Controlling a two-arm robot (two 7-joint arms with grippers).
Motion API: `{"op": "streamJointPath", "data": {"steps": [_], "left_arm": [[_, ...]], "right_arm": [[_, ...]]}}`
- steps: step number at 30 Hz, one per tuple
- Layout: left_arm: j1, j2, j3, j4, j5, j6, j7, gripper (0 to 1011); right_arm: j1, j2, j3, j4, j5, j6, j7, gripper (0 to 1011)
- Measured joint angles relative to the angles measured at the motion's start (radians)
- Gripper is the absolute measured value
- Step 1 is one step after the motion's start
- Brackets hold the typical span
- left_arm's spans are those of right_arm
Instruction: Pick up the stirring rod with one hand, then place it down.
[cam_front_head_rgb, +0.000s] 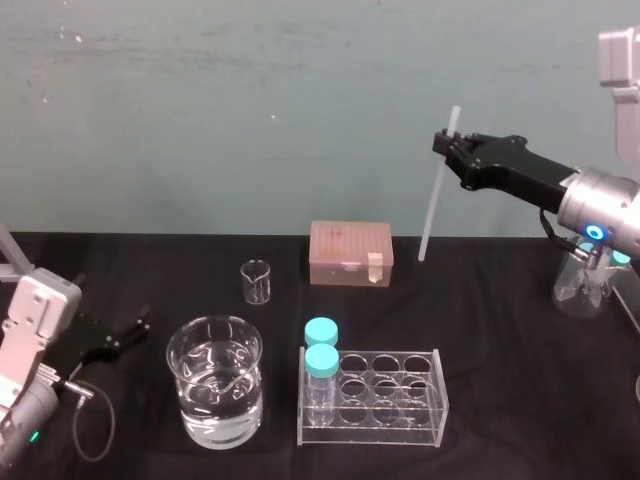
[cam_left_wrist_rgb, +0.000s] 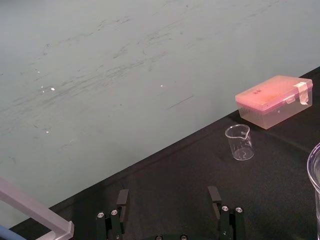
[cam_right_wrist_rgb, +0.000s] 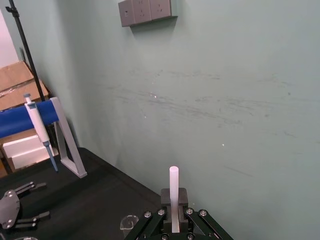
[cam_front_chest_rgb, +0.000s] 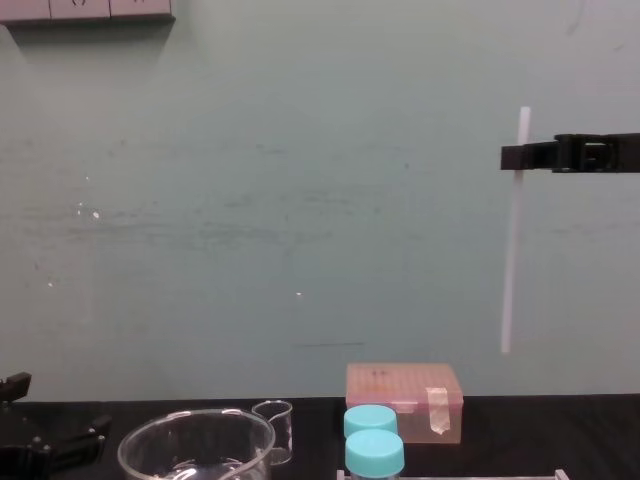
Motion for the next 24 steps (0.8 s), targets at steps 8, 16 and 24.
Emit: {"op": "streamJointPath", "data": {"steps": [8, 16, 24], "left_arm": [[0.0, 0.0, 0.0, 0.0, 0.0, 0.0, 0.0, 1005], [0.0, 0.0, 0.0, 0.0, 0.0, 0.0, 0.0, 1005], [0.0, 0.0, 0.0, 0.0, 0.0, 0.0, 0.0, 1005]], "right_arm": [[0.012, -0.032, 0.005, 0.013, -0.026, 0.014, -0.015, 72], [0.0, -0.038, 0.012, 0.003, -0.056, 0.01, -0.016, 72], [0.001, -0.038, 0.012, 0.004, -0.054, 0.01, -0.016, 72]]}}
